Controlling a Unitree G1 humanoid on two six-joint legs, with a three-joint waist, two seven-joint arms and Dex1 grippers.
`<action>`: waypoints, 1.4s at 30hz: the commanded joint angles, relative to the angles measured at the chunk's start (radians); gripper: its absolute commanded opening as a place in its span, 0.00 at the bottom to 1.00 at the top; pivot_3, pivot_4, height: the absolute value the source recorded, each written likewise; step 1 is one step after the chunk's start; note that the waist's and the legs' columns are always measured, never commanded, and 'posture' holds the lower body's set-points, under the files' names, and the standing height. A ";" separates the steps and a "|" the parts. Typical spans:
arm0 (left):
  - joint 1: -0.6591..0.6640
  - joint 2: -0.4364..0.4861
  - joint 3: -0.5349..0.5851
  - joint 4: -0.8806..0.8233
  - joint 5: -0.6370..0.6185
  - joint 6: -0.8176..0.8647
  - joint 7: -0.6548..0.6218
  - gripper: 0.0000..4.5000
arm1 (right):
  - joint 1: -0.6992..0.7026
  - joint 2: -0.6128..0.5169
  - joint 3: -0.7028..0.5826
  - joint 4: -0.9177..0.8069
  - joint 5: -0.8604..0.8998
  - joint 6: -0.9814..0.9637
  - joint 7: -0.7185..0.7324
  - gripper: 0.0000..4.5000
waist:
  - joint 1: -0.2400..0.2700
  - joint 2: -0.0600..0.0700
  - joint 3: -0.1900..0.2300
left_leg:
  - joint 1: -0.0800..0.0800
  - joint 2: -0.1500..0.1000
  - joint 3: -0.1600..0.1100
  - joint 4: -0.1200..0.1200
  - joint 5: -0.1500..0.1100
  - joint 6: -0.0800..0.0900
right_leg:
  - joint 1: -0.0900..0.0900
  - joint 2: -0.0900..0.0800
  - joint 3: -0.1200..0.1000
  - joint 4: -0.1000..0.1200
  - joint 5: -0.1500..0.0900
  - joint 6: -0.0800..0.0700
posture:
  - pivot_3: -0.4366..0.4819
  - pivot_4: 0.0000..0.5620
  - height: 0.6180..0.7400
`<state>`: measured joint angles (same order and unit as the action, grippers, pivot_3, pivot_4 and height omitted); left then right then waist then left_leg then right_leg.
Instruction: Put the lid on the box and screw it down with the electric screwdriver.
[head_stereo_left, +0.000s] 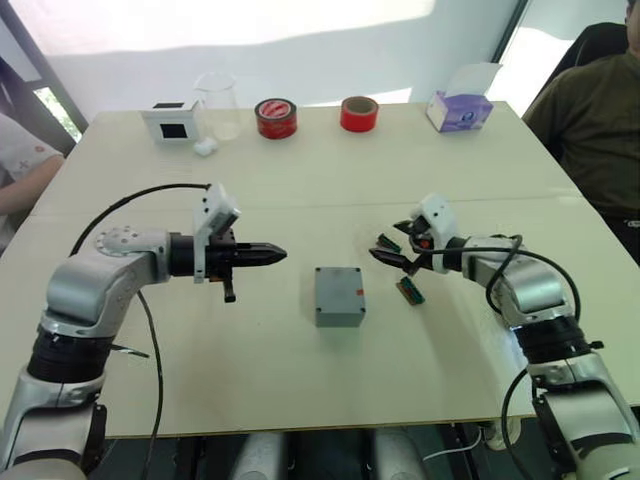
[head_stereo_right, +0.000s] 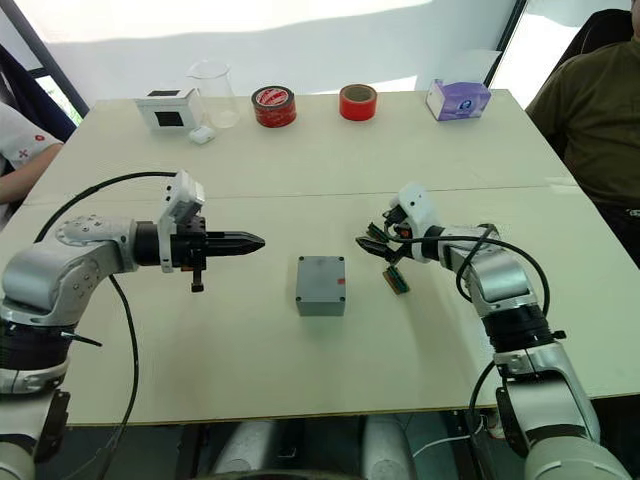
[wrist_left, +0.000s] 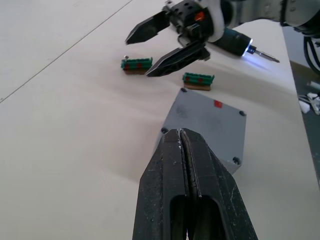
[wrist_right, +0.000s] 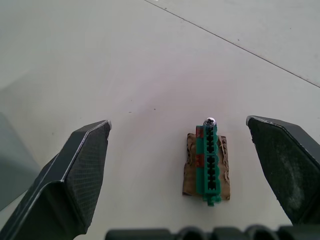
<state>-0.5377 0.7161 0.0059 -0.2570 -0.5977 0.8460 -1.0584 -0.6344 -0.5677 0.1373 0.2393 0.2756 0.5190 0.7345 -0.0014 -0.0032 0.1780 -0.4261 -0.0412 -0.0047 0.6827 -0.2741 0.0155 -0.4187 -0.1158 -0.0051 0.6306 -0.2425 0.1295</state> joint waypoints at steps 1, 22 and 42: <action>0.006 0.004 0.007 -0.039 -0.020 0.005 0.019 0.00 | -0.040 0.018 -0.024 0.048 -0.029 -0.054 0.001 0.86 | -0.003 0.000 0.000 | 0.000 0.000 0.000 0.000 0.000 0.000 | 0.000 0.000 0.000 0.000 0.000 0.000 | 0.48 0.27 1.00; 0.033 -0.005 -0.022 -0.028 -0.007 -0.037 0.038 0.00 | -0.092 0.078 -0.052 0.160 -0.071 -0.093 0.017 0.35 | -0.011 0.000 0.000 | 0.000 0.000 0.000 -0.001 0.001 -0.002 | -0.001 0.000 0.000 0.000 0.000 0.000 | 0.48 0.27 1.00; 0.053 -0.006 -0.038 -0.014 0.003 -0.068 0.032 0.00 | -0.063 0.071 -0.136 0.001 -0.014 -0.017 0.021 0.00 | -0.011 0.000 0.000 | 0.000 0.000 0.000 -0.001 0.001 -0.002 | -0.001 0.000 0.000 0.000 0.000 0.000 | 0.48 0.27 1.00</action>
<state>-0.4787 0.7087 -0.0280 -0.2632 -0.5971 0.7974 -1.0217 -0.6918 -0.4890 0.0360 0.2960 0.2369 0.4921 0.7540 -0.0128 -0.0030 0.1781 -0.4262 -0.0411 -0.0048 0.6816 -0.2731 0.0136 -0.4196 -0.1155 -0.0046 0.6308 -0.2425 0.1294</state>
